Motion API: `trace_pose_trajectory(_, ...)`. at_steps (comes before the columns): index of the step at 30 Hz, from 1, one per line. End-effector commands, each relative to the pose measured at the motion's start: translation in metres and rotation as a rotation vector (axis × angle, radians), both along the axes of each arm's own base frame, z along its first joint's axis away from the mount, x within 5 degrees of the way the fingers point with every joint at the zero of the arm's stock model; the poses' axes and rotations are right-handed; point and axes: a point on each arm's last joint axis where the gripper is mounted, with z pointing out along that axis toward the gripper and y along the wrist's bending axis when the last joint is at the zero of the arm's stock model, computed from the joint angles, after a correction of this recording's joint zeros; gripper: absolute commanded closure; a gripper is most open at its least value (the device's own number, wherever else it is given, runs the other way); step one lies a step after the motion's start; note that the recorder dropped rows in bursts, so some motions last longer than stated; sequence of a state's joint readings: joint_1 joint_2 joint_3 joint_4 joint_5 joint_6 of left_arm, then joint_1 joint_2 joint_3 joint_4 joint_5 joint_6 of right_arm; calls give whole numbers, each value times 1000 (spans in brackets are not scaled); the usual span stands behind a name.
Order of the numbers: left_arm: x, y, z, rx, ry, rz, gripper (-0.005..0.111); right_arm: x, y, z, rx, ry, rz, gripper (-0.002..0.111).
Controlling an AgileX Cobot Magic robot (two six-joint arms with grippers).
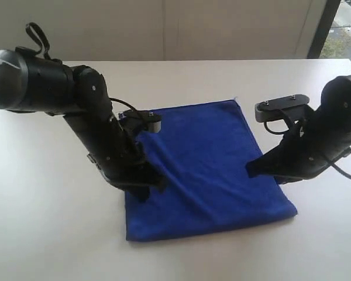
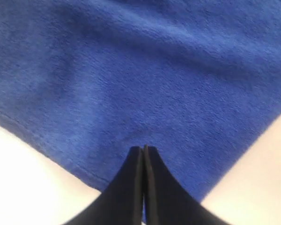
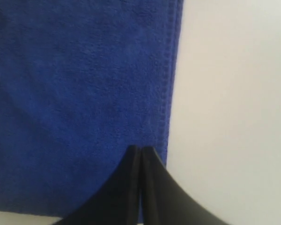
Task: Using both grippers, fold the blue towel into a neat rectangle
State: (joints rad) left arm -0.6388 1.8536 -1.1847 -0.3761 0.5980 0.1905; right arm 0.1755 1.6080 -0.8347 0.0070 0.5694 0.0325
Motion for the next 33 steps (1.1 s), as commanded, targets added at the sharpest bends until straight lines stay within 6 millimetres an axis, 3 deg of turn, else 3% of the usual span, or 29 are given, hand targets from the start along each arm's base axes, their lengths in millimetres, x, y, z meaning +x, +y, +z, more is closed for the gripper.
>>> trace_pose_trajectory(1,-25,-1,12,-26,-23,-11,107,-9,5,4,14,-33,6,108)
trace_pose_trajectory(12,-35,6,-21,36,1,-10,107,-13,4,-23,15,-39,1,108)
trace_pose_trajectory(19,-37,10,-24,70,0,-46,107,-17,4,-34,2,35,-1,108)
trace_pose_trajectory(33,-40,19,-26,168,6,-138,107,-29,3,-36,5,170,-67,108)
